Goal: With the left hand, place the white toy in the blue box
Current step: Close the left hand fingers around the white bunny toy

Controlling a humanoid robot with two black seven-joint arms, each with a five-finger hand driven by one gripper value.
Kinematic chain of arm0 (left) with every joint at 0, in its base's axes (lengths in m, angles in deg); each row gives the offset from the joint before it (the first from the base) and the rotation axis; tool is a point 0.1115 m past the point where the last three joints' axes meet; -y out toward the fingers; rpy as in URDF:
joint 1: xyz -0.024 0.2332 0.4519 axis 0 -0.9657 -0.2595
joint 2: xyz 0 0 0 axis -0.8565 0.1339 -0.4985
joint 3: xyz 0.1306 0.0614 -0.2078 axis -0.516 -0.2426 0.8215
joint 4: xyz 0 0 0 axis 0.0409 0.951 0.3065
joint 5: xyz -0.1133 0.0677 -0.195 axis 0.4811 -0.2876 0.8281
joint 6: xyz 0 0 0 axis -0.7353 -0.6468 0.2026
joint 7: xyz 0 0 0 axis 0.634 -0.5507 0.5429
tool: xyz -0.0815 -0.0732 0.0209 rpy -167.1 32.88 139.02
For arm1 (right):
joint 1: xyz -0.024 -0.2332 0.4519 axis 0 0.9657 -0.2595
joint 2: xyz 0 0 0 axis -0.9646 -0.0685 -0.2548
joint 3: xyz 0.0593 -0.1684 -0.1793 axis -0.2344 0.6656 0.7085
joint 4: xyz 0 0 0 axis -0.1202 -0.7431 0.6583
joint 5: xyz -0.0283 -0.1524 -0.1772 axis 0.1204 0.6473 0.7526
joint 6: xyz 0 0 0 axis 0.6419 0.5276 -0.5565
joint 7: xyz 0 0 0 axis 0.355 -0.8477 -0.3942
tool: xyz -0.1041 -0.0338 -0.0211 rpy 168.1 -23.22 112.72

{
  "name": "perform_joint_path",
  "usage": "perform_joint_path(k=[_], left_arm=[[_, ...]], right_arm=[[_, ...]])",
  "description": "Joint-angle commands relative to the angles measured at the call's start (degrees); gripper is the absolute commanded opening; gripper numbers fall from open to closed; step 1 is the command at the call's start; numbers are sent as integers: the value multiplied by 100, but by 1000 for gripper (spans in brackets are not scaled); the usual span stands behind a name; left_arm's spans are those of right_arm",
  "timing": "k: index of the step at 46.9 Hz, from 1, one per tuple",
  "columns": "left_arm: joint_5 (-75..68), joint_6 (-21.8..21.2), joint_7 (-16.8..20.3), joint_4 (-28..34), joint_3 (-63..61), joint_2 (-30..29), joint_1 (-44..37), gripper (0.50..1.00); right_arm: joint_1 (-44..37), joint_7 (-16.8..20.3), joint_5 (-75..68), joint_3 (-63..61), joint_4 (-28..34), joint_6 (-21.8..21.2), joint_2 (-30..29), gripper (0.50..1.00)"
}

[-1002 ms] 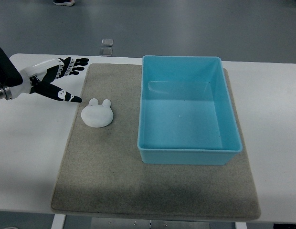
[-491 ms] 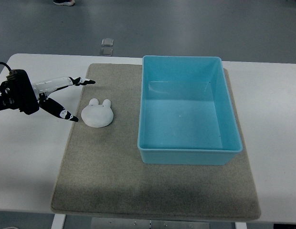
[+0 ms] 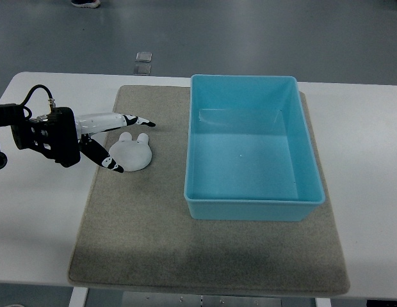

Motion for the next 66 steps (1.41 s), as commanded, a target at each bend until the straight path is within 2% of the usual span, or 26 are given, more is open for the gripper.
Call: perform_joint_path(k=[1, 27, 42, 54, 57, 60, 66], left_arm=[[-14, 1, -1, 21, -67, 32, 20, 999], [-436, 10, -1, 276, -120, 102, 38, 996], [-453, 1, -1, 364, -269, 190, 38, 971], [-479, -17, -1, 390, -269, 207, 46, 791], [-479, -25, -1, 425, -278, 225, 46, 690], [-479, -34, -1, 443, -296, 234, 46, 649], [-479, -52, -1, 522, -296, 269, 46, 519]], right_arm=[[0, 1, 1, 0, 0, 0, 0, 936], [0, 1, 1, 0, 0, 0, 0, 936], [0, 1, -7, 0, 0, 0, 0, 936], [0, 1, 1, 0, 0, 0, 0, 936], [0, 1, 1, 0, 0, 0, 0, 936], [0, 1, 1, 0, 0, 0, 0, 936], [0, 1, 1, 0, 0, 0, 0, 936]])
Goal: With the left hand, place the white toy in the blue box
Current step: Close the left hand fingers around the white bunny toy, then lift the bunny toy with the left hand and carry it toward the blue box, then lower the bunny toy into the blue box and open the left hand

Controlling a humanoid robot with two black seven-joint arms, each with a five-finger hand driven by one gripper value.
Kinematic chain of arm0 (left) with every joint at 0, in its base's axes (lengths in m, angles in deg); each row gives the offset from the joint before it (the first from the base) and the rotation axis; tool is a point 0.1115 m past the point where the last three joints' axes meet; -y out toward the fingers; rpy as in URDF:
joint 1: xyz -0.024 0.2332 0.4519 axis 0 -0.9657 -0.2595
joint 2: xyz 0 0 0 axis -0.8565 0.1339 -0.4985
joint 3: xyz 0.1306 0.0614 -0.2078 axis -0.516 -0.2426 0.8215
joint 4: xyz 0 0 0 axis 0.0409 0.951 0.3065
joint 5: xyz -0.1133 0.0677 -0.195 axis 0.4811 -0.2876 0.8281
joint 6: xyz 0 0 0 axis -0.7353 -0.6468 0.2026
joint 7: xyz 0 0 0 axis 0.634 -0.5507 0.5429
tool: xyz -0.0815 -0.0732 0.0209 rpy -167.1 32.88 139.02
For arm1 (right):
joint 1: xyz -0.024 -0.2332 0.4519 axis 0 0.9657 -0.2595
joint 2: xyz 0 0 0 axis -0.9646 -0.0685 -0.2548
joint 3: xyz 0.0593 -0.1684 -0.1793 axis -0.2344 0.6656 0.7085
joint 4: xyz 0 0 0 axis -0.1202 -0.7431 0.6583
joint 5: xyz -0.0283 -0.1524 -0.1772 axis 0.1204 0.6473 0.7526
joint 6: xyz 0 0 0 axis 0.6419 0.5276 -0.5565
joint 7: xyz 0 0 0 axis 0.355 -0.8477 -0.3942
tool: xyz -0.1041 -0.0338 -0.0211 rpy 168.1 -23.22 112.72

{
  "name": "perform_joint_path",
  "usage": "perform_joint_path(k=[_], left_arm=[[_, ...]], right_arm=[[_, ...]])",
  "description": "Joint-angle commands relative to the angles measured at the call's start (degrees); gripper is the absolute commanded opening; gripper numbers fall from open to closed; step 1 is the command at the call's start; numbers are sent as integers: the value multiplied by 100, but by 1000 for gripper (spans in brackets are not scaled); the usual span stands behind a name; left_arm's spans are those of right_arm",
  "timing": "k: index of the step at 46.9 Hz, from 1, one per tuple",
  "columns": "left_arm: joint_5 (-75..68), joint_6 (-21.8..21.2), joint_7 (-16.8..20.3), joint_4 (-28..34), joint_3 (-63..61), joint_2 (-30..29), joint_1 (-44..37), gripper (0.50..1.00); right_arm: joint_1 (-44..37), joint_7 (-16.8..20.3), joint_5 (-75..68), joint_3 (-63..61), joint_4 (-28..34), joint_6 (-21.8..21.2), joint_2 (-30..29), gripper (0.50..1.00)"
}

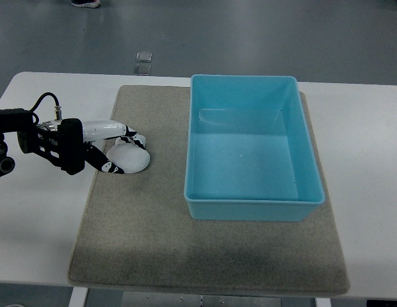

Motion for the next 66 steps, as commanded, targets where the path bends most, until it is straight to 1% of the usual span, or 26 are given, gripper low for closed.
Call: perform_joint_path(k=[1, 17, 23, 33, 42, 47, 53, 60, 66], left_arm=[[-1, -8, -1, 48, 2, 8, -2, 500], [-19, -16, -1, 39, 81, -63, 200, 500], [16, -95, -1, 39, 160, -256, 376, 500], [42, -131, 7, -39, 678, -397, 841, 500], [69, -34, 7, -391, 784, -344, 1553, 500], [69, 54, 7, -514, 775, -63, 1782, 500], [69, 238, 16, -523, 732, 455, 1905, 500], [34, 484, 16, -532, 705, 1070, 1940, 500], [-19, 555, 16, -497, 547, 1571, 1888, 500]], right_arm=[[0, 2, 1, 0, 0, 0, 0, 936], [0, 2, 1, 0, 0, 0, 0, 936], [0, 2, 1, 0, 0, 0, 0, 936], [0, 2, 1, 0, 0, 0, 0, 936], [0, 2, 1, 0, 0, 0, 0, 936], [0, 2, 1, 0, 0, 0, 0, 936], [0, 2, 1, 0, 0, 0, 0, 936], [0, 2, 1, 0, 0, 0, 0, 936], [0, 2, 1, 0, 0, 0, 0, 936]])
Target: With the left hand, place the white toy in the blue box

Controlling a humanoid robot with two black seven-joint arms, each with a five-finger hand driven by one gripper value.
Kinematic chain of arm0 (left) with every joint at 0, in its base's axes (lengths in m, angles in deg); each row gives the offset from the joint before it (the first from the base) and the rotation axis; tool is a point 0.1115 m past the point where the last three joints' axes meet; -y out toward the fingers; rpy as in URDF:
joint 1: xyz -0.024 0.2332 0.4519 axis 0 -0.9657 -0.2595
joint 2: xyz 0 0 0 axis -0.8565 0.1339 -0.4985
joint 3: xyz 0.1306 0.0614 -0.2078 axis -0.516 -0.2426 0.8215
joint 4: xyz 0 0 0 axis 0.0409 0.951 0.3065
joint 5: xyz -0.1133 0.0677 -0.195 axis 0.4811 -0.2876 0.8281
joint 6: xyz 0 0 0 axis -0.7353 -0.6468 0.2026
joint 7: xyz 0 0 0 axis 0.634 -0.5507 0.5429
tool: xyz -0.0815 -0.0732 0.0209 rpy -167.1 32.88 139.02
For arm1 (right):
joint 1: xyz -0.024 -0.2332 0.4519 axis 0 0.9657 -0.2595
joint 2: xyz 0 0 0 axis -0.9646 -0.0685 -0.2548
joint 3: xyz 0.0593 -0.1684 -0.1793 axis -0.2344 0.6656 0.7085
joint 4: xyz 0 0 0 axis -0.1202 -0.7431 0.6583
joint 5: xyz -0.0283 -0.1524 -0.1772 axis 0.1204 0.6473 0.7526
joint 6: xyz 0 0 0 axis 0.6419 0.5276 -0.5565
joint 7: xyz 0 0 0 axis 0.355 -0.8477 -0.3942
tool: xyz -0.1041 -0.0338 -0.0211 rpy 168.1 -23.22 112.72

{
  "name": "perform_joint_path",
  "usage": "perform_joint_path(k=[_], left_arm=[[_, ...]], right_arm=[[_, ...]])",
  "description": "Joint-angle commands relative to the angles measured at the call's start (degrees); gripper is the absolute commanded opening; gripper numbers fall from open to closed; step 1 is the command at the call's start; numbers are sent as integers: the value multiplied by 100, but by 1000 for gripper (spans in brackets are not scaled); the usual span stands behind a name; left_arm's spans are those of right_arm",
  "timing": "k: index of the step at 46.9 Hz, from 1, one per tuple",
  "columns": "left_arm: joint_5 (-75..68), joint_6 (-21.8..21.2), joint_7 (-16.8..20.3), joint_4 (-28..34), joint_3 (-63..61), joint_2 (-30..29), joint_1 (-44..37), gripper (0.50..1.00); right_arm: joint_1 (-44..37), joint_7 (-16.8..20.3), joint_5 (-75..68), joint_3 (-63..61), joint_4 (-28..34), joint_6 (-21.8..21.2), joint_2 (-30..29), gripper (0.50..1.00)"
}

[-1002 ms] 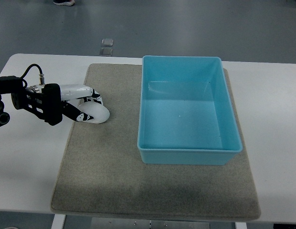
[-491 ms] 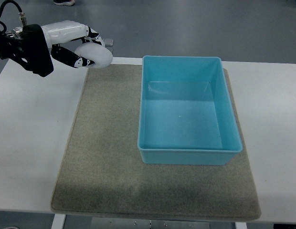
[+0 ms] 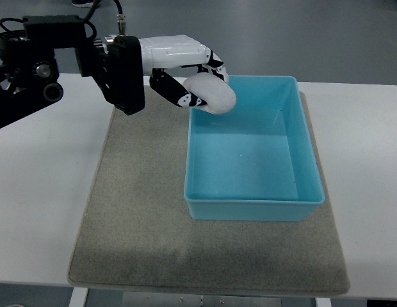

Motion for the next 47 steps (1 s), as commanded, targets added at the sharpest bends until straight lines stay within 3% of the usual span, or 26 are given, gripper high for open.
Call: perform_joint_path(k=[1, 22, 23, 25, 28, 31, 36, 47], left_arm=[[-9, 22, 0, 33, -182, 284, -25, 500], [-141, -4, -9, 375, -727, 829, -69, 500], [-141, -13, -9, 384, -727, 829, -77, 512], [-141, -39, -9, 384, -727, 829, -77, 591], [-106, -92, -9, 384, -719, 829, -112, 805], [-36, -153, -9, 376, -701, 829, -156, 947], [-18, -233, -9, 367, -701, 821, -165, 992], [87, -233, -18, 332, -701, 812, -165, 994]], right_arm=[[0, 0, 1, 0, 0, 0, 0, 936], [0, 0, 1, 0, 0, 0, 0, 936], [0, 0, 1, 0, 0, 0, 0, 936], [0, 0, 1, 0, 0, 0, 0, 936], [0, 0, 1, 0, 0, 0, 0, 936], [0, 0, 1, 0, 0, 0, 0, 936], [0, 0, 1, 0, 0, 0, 0, 936], [0, 0, 1, 0, 0, 0, 0, 936]])
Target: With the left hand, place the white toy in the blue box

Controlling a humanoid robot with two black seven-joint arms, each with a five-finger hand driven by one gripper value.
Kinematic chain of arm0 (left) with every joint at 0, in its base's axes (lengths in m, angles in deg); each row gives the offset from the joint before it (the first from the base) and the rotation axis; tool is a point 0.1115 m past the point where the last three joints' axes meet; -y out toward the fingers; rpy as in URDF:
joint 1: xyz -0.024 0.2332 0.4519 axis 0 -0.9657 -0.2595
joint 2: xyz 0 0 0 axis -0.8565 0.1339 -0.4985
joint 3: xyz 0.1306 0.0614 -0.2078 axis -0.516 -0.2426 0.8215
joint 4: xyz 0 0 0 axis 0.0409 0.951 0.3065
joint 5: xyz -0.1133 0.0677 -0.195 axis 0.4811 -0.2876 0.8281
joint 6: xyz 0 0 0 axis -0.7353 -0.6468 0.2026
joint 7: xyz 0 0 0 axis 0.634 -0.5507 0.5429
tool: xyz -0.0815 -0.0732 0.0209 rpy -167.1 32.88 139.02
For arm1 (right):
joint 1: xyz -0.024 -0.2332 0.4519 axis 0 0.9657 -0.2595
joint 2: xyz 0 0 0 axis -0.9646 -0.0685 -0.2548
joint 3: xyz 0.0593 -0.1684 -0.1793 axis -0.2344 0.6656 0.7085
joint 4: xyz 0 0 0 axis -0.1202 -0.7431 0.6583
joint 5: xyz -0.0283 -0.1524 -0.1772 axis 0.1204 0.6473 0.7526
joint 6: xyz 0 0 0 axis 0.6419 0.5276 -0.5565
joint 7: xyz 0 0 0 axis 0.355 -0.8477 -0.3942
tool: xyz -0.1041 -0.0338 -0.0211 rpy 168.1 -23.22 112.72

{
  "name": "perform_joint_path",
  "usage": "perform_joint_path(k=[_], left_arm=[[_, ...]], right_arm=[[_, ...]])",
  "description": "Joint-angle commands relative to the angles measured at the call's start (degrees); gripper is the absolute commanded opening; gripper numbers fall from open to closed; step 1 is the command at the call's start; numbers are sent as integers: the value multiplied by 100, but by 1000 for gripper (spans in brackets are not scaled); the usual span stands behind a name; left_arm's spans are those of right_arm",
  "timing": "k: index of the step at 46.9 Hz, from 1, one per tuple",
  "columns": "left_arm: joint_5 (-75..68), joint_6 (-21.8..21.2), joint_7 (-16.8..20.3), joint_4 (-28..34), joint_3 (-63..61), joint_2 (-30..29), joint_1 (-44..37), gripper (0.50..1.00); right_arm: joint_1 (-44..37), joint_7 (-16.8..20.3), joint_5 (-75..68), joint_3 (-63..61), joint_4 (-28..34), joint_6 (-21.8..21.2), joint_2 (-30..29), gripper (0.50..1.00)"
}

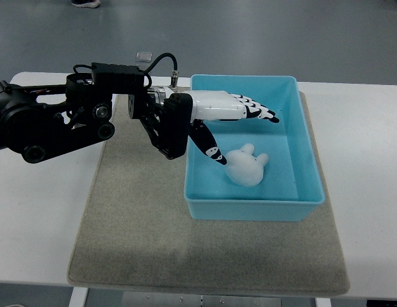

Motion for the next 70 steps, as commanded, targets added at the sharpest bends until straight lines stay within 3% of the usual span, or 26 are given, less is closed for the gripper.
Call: perform_joint_path(k=[1, 12, 19, 28, 50, 62, 70], left_arm=[[69, 0, 0, -15, 2, -9, -1, 994], [771, -158, 9, -15, 195, -97, 8, 994], [2413, -562, 9, 55, 213, -413, 8, 994], [4787, -887, 17, 653, 205, -668, -9, 994], [7485, -808, 123, 1786, 213, -1011, -589, 999], [9095, -791, 404, 2217, 231, -1046, -985, 999], [9552, -791, 404, 2376, 933, -1055, -1459, 999]], right_arm=[[0, 1, 1, 0, -1, 0, 0, 936], [0, 1, 1, 0, -1, 0, 0, 936], [0, 1, 1, 0, -1, 0, 0, 936], [0, 1, -8, 0, -1, 0, 0, 936], [0, 1, 1, 0, -1, 0, 0, 936], [0, 1, 1, 0, -1, 0, 0, 936], [0, -8, 1, 0, -1, 0, 0, 936]])
